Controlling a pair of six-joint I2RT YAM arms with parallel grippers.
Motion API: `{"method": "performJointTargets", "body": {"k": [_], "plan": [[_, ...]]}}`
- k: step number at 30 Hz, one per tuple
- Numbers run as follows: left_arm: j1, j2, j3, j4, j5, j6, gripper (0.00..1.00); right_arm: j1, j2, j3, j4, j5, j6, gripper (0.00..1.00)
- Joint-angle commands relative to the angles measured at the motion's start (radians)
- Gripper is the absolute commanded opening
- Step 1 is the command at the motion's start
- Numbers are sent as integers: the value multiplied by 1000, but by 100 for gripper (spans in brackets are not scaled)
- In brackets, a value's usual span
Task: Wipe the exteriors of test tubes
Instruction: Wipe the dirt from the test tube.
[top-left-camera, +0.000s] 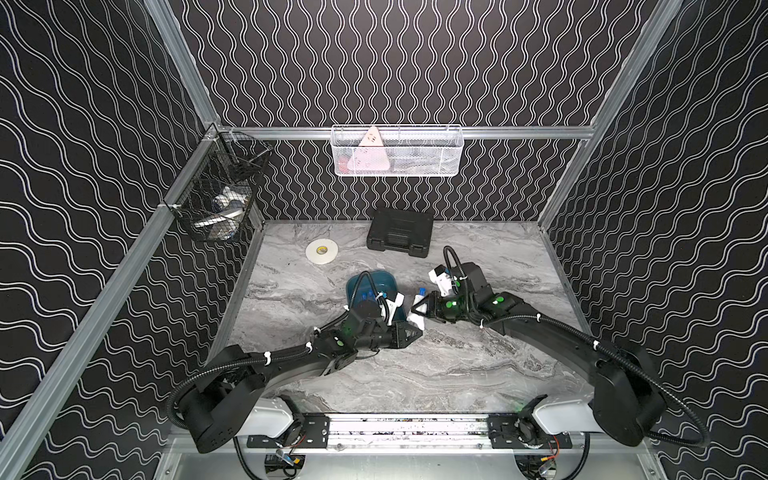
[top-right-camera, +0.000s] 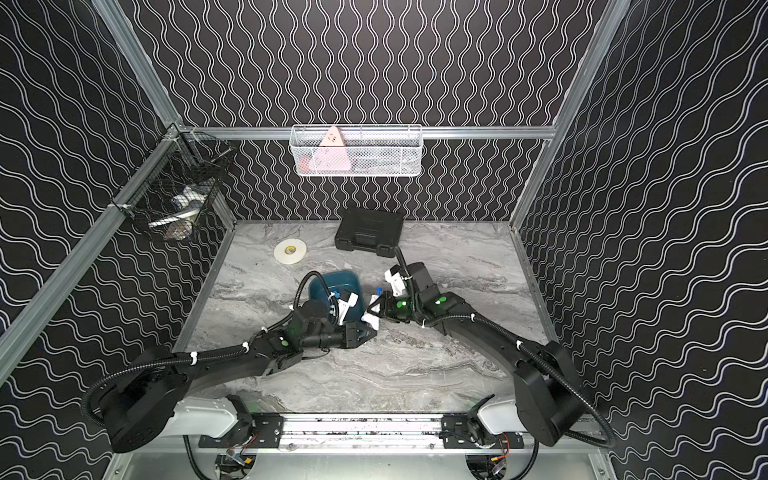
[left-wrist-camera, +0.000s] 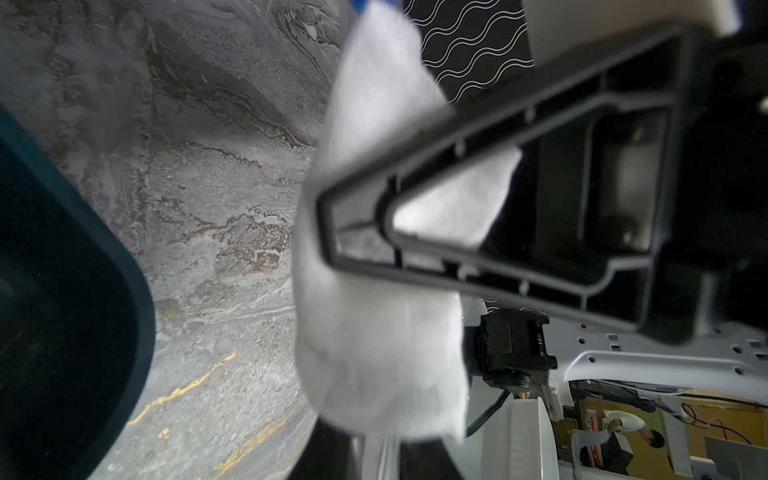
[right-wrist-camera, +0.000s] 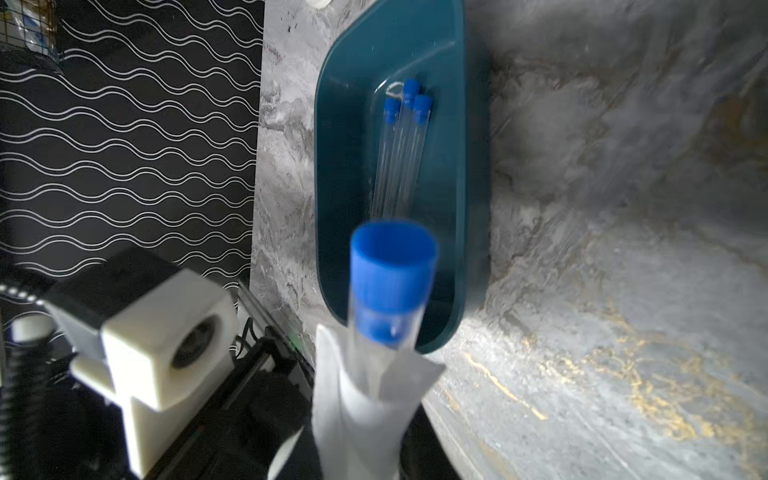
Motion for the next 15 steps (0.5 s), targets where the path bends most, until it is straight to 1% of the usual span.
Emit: {"method": "performJointTargets", "body": {"k": [1, 5, 9, 12, 15], "plan": [[9, 0, -1, 87, -6, -10, 9, 10, -35, -46, 43, 48, 59, 22], [12, 0, -4, 88, -1, -10, 9, 10, -25, -43, 49, 45, 51, 24], [12, -3, -9, 97, 1, -16, 9, 7, 30, 26, 28, 54, 8, 25], [11, -7, -9, 95, 4, -16, 9, -29, 70, 98, -8, 73, -29, 24], [12, -10, -6, 95, 5, -18, 9, -83, 104, 137, 10, 27, -34, 25]]}}
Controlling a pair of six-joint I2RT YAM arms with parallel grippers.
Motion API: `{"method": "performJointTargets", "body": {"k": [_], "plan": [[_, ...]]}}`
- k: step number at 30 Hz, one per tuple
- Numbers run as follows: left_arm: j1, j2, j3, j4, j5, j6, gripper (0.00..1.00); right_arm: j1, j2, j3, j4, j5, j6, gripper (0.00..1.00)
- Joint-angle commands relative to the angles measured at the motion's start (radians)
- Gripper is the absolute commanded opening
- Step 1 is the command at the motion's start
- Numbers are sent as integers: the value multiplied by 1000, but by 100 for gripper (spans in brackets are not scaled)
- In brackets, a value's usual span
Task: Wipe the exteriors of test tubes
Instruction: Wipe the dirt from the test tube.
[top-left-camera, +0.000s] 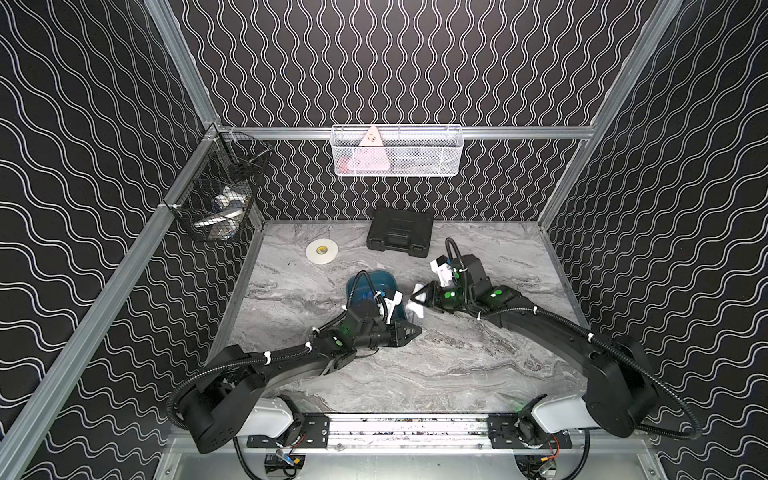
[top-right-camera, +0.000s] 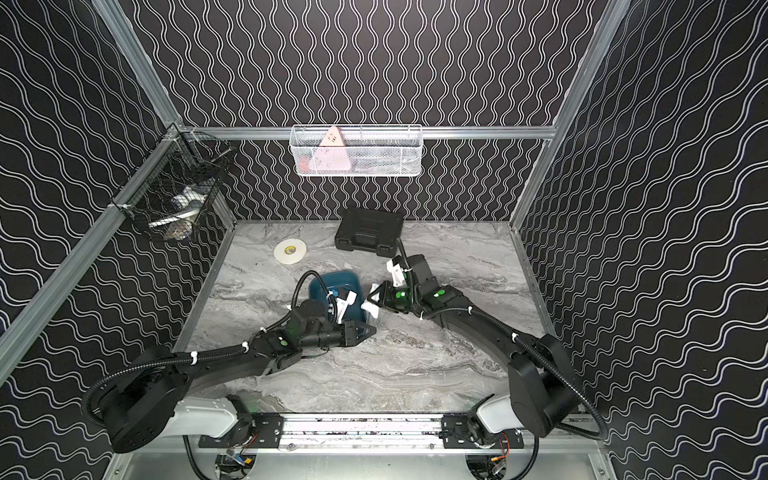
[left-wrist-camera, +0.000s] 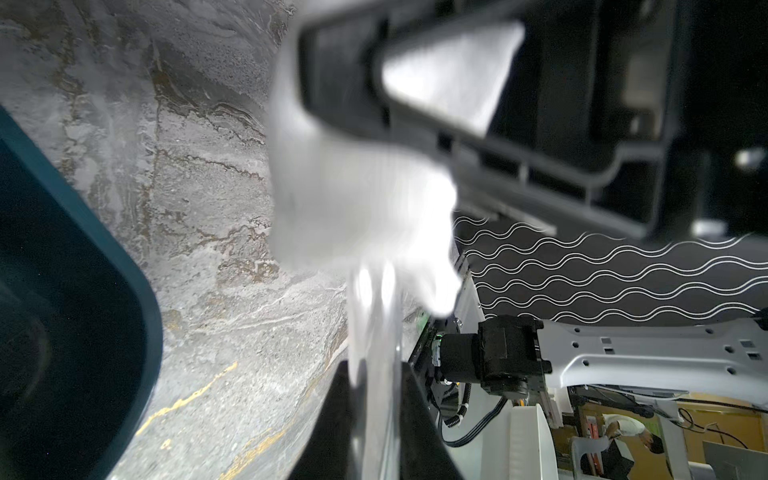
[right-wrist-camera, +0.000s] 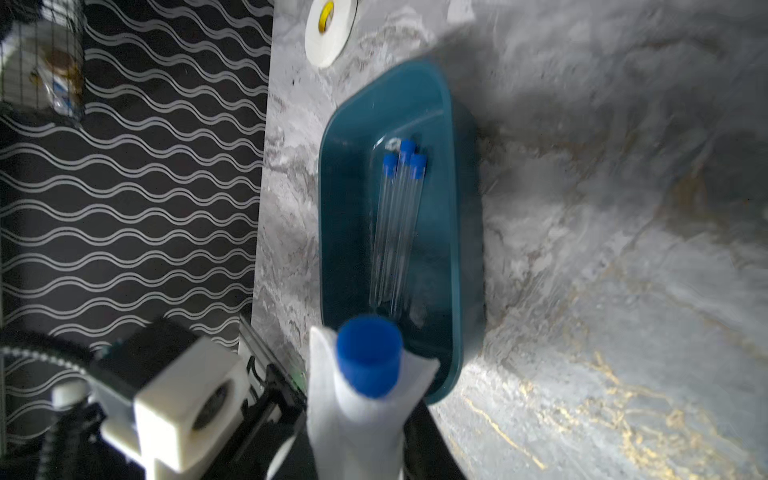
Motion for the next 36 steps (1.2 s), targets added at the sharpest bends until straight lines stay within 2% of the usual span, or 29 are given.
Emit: {"method": "performJointTargets", "body": {"k": [1, 6, 16, 21, 25, 29, 32, 36], "plan": [[1, -10, 3, 65, 6, -13, 9, -44, 30, 33, -5, -27, -20, 24], [4, -6, -3, 94, 5, -33, 9, -49, 21, 1, 23, -69, -2, 25], [19, 11, 2, 108, 19, -34, 9, 68, -66, -175, 132, -25, 98, 25], [20, 15, -1, 116, 29, -38, 9, 51, -14, -109, 111, -4, 55, 25], [21, 3, -7, 113, 25, -37, 9, -13, 59, -3, 68, -46, 12, 25], [23, -8, -11, 107, 19, -35, 9, -71, 89, 26, 94, -104, 22, 24], [27, -14, -15, 106, 16, -34, 10, -53, 72, 8, 85, -101, 17, 24], [33, -7, -17, 118, 19, -37, 10, 24, 31, -86, 131, -69, 65, 24]]}}
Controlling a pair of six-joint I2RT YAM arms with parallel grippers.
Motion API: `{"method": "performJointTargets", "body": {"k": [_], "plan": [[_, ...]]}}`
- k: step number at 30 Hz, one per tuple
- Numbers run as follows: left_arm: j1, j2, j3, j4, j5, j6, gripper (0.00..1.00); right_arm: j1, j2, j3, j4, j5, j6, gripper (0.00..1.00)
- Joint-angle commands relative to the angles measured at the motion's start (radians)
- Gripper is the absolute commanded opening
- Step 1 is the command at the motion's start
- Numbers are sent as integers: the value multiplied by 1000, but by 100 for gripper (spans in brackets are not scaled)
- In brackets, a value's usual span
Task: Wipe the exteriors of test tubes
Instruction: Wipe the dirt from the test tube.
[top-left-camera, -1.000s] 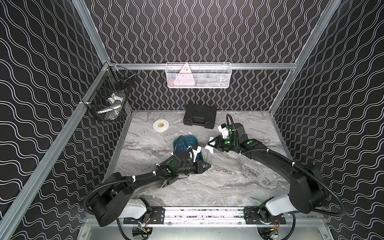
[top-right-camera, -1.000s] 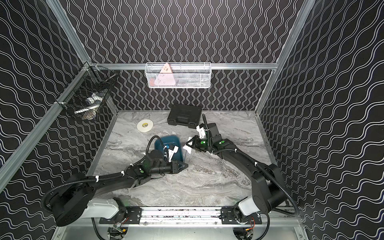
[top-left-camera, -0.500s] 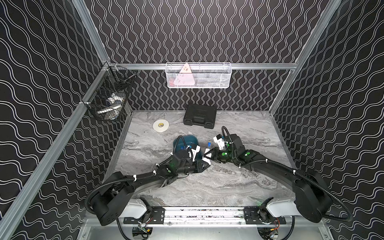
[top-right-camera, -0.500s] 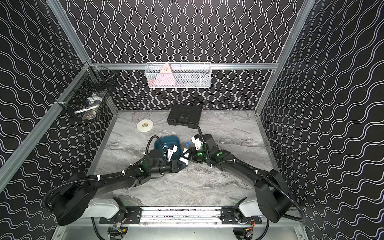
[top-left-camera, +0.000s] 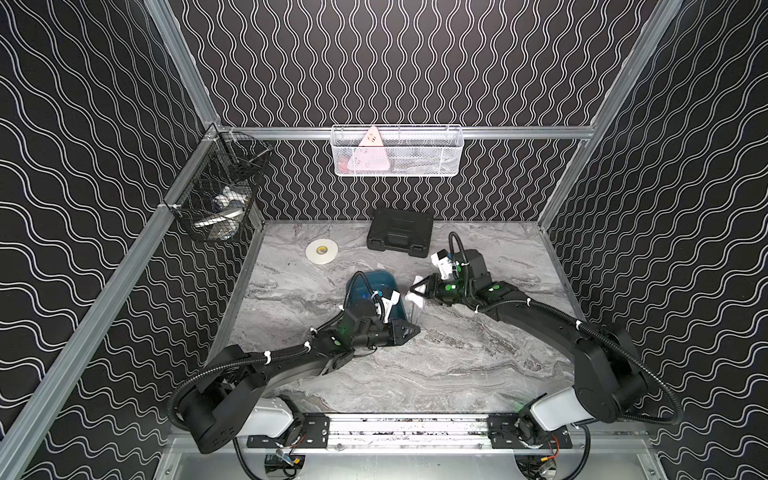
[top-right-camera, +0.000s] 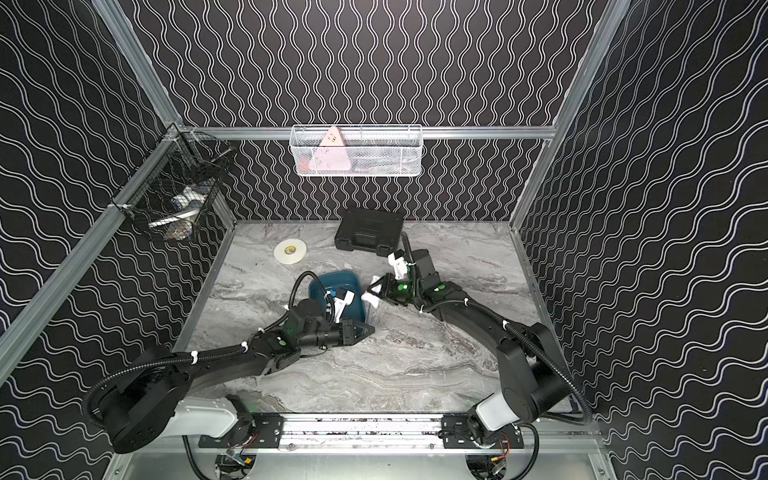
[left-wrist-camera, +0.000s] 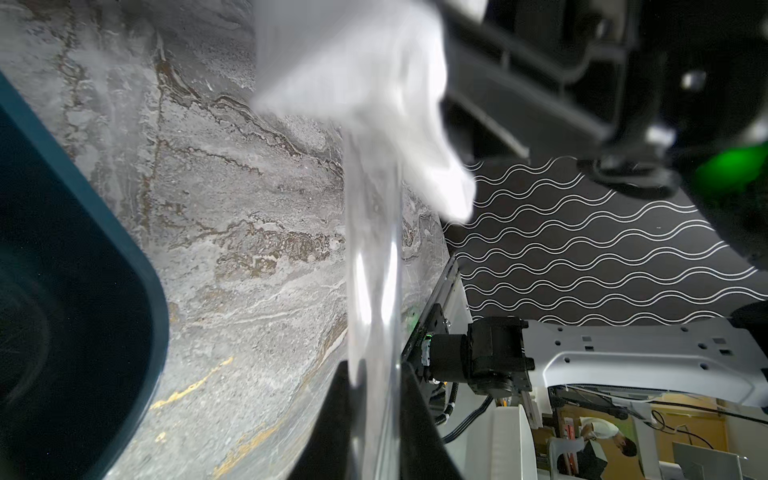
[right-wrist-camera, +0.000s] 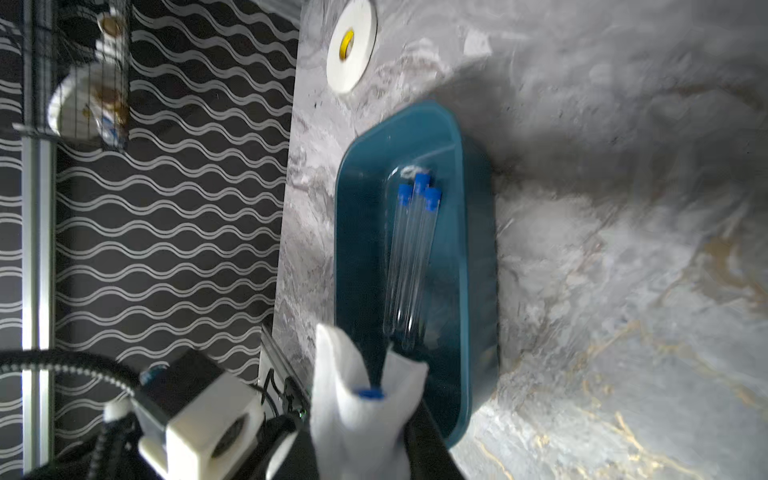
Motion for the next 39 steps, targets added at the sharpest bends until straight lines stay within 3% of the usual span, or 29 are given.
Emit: {"method": "performJointTargets", "body": {"k": [1, 6, 10, 19, 33, 39], "plan": [[8, -5, -2, 94, -8, 4, 10, 53, -28, -65, 17, 38, 51, 24], [13, 3, -4, 106, -1, 1, 10, 115, -64, -160, 91, 77, 119, 24], [16, 7, -7, 104, 6, 1, 10, 110, -40, -117, 52, 98, 80, 24], [19, -24, -11, 83, -2, 6, 10, -51, 69, 70, 7, -39, 2, 24], [35, 8, -16, 120, 13, -8, 10, 112, -67, -152, 74, 68, 100, 23], [36, 20, -9, 116, 15, -7, 10, 112, -60, -129, 58, 75, 79, 16]]}}
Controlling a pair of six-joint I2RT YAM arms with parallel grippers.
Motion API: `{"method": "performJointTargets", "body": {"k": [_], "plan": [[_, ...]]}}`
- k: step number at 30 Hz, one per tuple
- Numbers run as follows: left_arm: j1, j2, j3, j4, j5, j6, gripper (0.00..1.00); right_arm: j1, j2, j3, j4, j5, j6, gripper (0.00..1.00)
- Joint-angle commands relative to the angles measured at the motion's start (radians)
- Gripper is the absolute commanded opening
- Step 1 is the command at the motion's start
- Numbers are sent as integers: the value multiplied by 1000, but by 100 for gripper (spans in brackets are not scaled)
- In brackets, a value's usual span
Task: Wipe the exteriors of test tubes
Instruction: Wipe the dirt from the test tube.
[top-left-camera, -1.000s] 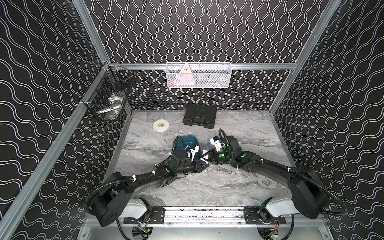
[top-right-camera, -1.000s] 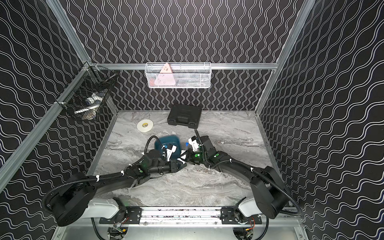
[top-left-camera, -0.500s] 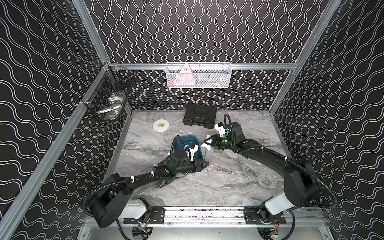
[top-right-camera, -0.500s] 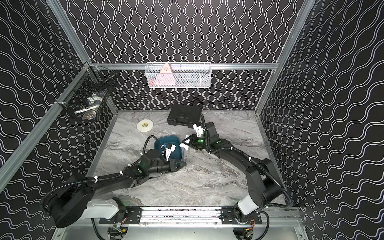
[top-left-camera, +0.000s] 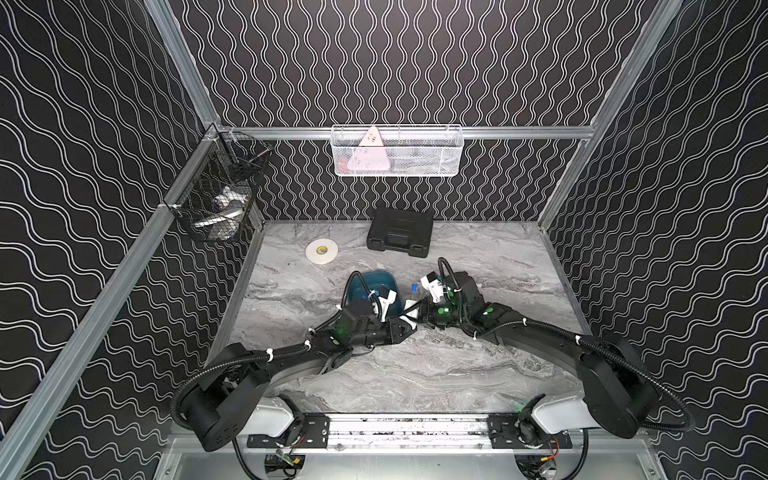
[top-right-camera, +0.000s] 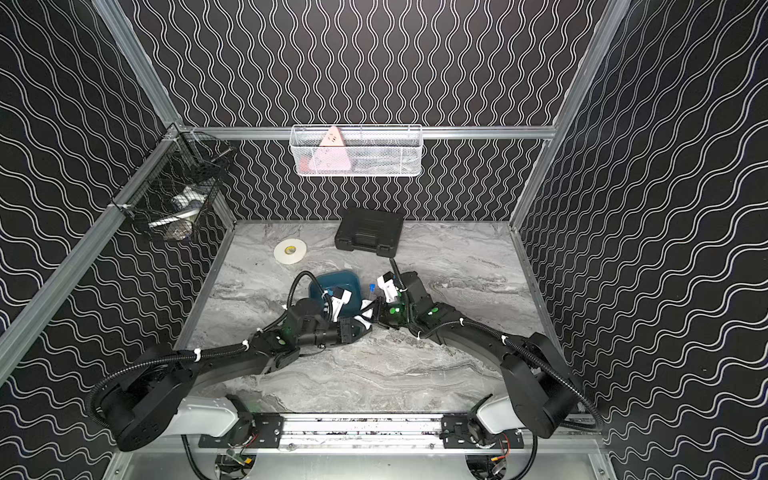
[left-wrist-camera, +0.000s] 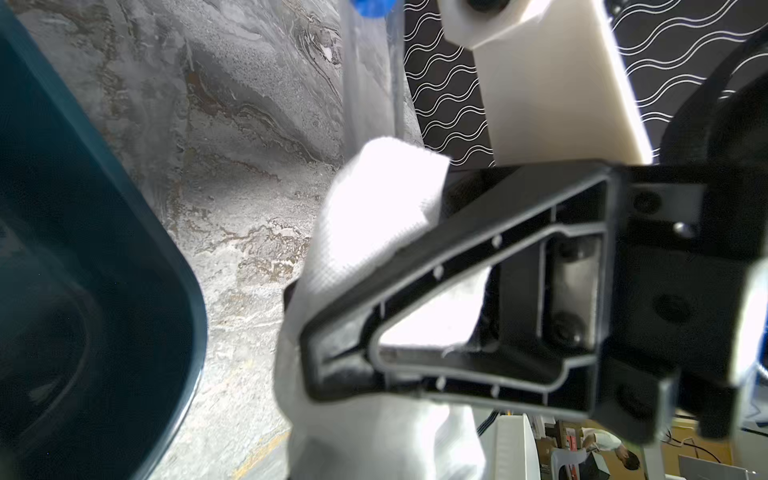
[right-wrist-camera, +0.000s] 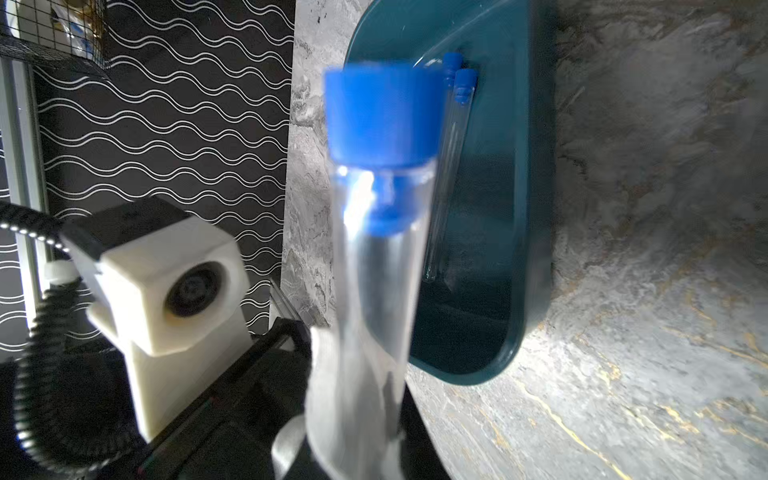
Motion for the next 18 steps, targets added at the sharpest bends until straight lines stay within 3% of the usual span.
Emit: {"method": "performJointTargets", "body": {"k": [1, 7, 11, 18], "plan": [[6, 2, 7, 89, -1, -7, 11, 1, 4, 30, -54, 52, -23, 16], [5, -12, 7, 77, -12, -3, 17, -5, 14, 100, -103, 56, -73, 14], [6, -37, 0, 46, -20, 1, 32, -17, 14, 115, -114, 48, -84, 14], [24, -136, -42, -48, -47, 21, 45, -69, -36, 97, -145, 42, -98, 14]]}}
